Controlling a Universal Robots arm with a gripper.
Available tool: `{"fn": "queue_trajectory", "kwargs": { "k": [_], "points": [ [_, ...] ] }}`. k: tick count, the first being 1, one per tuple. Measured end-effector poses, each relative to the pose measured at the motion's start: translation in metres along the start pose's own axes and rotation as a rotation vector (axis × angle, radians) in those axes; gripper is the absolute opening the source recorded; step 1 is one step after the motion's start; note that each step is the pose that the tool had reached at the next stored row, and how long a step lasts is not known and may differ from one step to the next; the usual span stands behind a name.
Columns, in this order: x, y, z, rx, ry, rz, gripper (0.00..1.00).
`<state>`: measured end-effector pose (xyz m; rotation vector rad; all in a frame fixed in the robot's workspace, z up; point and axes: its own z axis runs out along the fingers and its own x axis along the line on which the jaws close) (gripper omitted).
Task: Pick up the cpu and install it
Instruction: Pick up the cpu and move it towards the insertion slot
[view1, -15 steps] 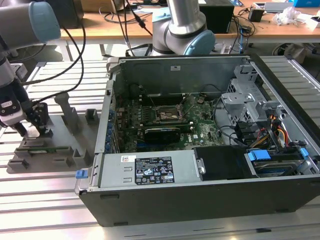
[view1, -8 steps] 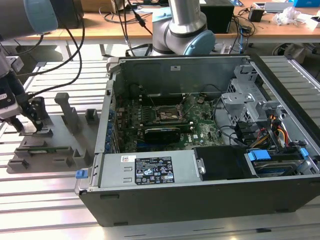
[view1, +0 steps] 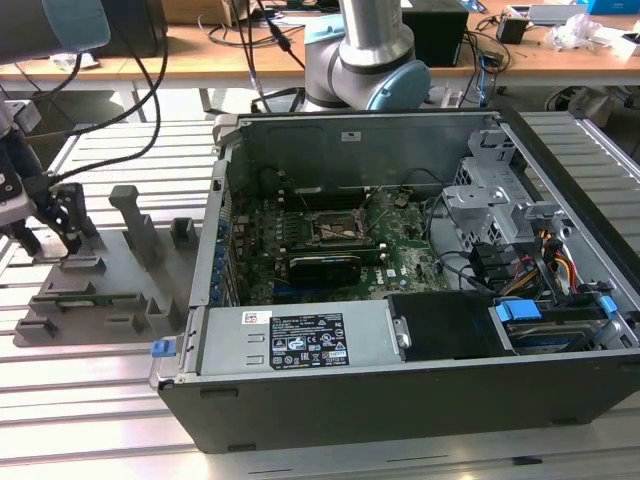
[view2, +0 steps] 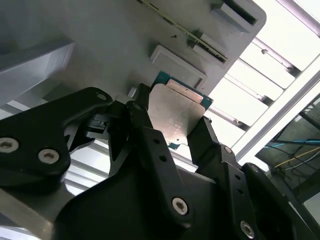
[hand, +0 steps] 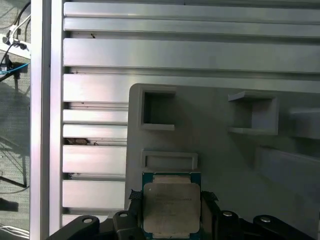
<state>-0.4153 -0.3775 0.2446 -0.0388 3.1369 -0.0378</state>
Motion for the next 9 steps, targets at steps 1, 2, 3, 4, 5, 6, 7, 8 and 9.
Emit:
{"fn": "queue_trajectory", "kwargs": {
  "k": [1,2,3,4,5,6,7,8,9],
  "points": [
    [0.0000,-0.0001,-0.0023,0.0000,0.0000,0.000,0.55],
    [0.0000,-0.0001,-0.0046,0.0000,0.0000,0.000,0.55],
    [0.0000,-0.0001,-0.0065,0.0000,0.0000,0.000,0.55],
    [-0.0001,-0.0003,-0.0109,0.0000,-0.0001,0.000,0.55],
    [-0.0001,-0.0003,-0.0139,-0.0001,-0.0001,0.000,0.55],
    [-0.0001,-0.0004,-0.0159,0.0000,0.0000,0.000,0.55],
    [-0.0001,-0.0004,-0.0188,0.0000,-0.0001,0.000,0.55],
    [-0.0001,-0.0005,-0.0205,0.0000,0.0000,0.000,0.55],
    [-0.0001,-0.0006,-0.0233,0.0000,0.0000,0.000,0.55]
  ]
}}
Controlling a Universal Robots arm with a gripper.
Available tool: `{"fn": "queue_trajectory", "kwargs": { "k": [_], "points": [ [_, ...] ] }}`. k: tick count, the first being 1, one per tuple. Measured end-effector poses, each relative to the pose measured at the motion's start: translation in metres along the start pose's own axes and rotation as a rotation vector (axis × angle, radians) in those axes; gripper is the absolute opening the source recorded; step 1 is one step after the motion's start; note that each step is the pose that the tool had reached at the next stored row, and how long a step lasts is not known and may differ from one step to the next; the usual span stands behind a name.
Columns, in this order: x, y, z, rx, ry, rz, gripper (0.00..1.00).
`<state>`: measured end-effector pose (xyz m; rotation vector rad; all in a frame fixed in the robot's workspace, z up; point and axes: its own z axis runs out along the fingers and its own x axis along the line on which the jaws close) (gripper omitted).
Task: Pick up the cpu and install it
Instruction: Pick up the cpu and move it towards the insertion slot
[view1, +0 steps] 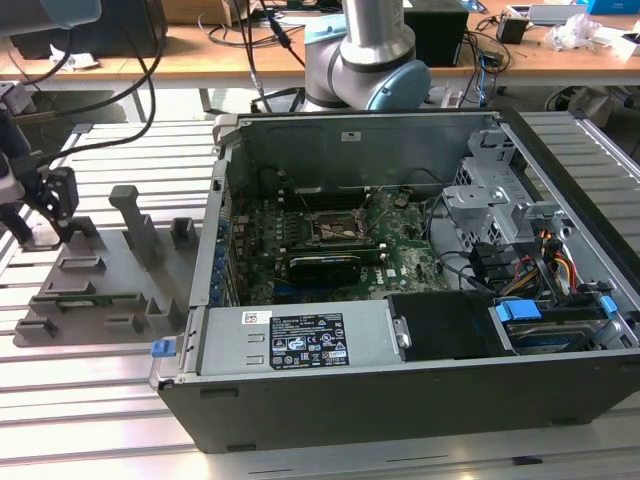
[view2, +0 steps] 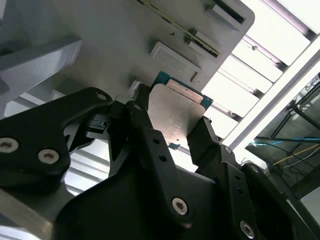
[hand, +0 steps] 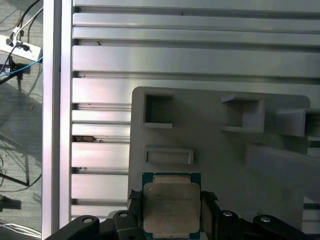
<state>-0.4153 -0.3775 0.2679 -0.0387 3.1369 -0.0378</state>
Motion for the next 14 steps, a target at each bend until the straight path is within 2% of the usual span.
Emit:
{"fn": "queue_trajectory", "kwargs": {
  "k": [10,13,14],
  "points": [
    [-0.0001,-0.0005,-0.0226,0.0000,0.0000,0.000,0.55],
    [-0.0001,-0.0008,-0.0321,0.0000,0.0000,0.000,0.55],
    [-0.0002,-0.0009,-0.0374,-0.0001,-0.0001,0.000,0.55]
  ]
}}
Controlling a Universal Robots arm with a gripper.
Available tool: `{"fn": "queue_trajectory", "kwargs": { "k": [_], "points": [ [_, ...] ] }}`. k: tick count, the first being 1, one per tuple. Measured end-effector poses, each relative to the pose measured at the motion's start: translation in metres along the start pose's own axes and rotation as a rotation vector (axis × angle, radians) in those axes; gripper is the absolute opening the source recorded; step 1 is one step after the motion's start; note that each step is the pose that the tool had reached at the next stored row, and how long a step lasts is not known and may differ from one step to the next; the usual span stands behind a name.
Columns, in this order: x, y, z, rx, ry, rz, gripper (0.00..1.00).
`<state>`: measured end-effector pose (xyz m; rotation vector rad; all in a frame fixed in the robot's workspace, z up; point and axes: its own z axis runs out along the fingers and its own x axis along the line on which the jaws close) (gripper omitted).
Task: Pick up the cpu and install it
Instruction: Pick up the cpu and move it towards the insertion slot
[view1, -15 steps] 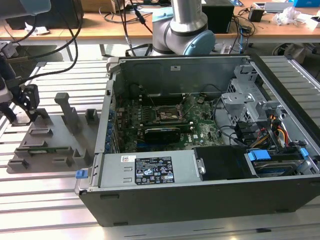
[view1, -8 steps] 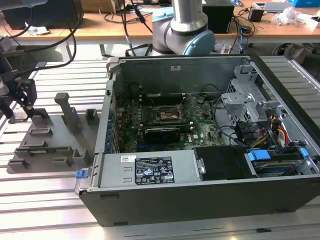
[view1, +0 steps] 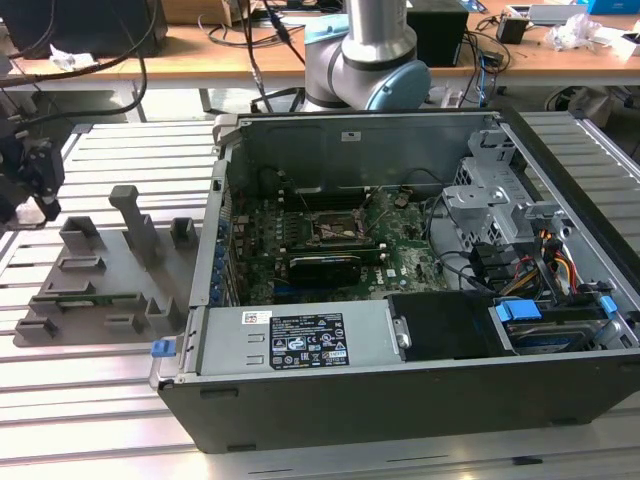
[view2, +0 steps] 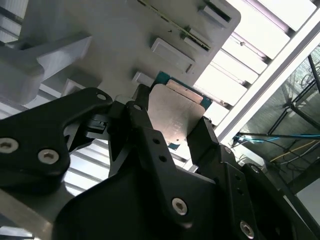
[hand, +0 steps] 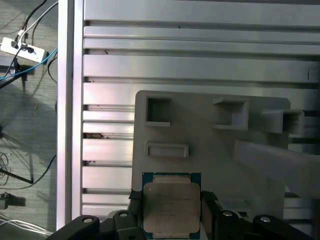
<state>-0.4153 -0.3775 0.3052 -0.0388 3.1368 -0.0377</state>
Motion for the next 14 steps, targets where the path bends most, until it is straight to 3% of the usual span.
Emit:
{"fn": "queue_trajectory", "kwargs": {
  "k": [14],
  "points": [
    [-0.0001,-0.0008,-0.0318,0.0000,0.0001,0.000,0.55]
  ]
}}
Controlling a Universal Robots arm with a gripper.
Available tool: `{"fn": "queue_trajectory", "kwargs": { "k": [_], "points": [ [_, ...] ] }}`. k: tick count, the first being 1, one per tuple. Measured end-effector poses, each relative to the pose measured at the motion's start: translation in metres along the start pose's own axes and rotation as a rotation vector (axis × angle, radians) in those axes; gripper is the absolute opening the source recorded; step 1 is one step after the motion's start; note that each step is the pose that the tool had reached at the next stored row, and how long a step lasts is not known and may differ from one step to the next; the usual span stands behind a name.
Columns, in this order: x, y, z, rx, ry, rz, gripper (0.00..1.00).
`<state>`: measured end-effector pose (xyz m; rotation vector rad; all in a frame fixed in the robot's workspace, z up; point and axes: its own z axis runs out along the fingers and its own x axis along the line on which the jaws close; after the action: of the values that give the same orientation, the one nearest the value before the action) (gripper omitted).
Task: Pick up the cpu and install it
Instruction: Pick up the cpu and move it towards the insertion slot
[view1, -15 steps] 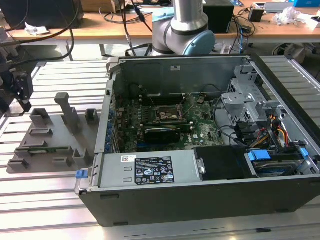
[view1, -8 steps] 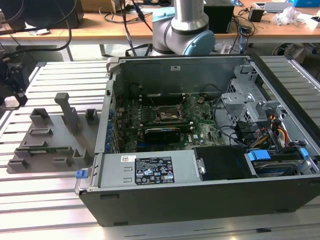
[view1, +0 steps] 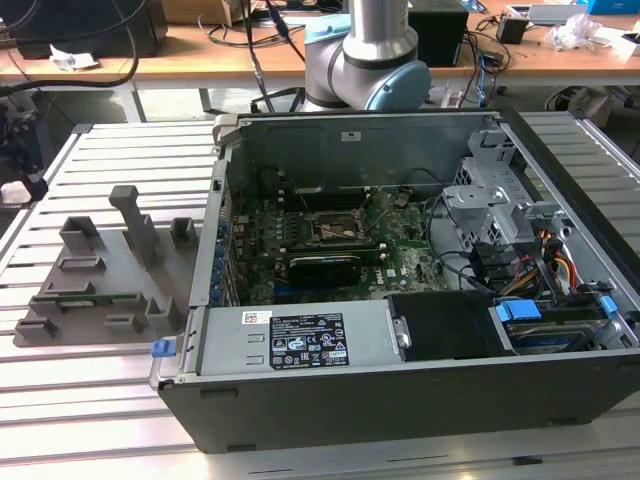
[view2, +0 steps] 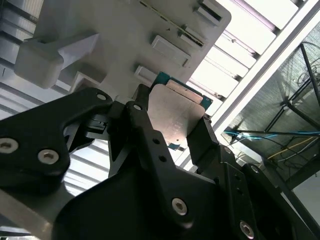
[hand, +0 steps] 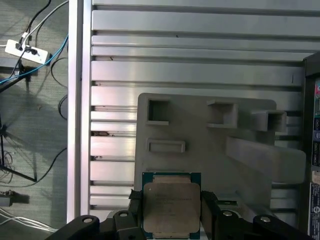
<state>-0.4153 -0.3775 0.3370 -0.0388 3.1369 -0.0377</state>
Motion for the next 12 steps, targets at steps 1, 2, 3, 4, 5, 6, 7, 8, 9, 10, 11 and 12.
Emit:
{"fn": "queue_trajectory", "kwargs": {
  "k": [1,2,3,4,5,6,7,8,9,10,11,12],
  "points": [
    [0.0000,-0.0001,-0.0037,0.0000,-0.0001,0.000,0.55],
    [0.0000,-0.0001,-0.0061,0.0000,-0.0001,0.000,0.55],
    [0.0000,-0.0002,-0.0076,0.0000,-0.0001,0.000,0.55],
    [0.0000,-0.0002,-0.0097,0.0000,0.0000,0.000,0.55],
    [0.0000,-0.0003,-0.0112,0.0000,-0.0001,0.000,0.55],
    [0.0000,-0.0003,-0.0128,0.0000,-0.0001,0.000,0.55],
    [0.0000,-0.0003,-0.0144,0.0000,0.0000,0.000,0.55],
    [-0.0001,-0.0004,-0.0170,0.0000,0.0000,0.000,0.55],
    [-0.0001,-0.0005,-0.0199,0.0000,0.0000,0.000,0.55],
    [-0.0001,-0.0006,-0.0228,0.0001,0.0000,0.000,0.55],
    [-0.0001,-0.0006,-0.0249,0.0000,0.0000,0.000,0.55],
    [-0.0001,-0.0006,-0.0262,0.0000,-0.0001,0.000,0.55]
  ]
}}
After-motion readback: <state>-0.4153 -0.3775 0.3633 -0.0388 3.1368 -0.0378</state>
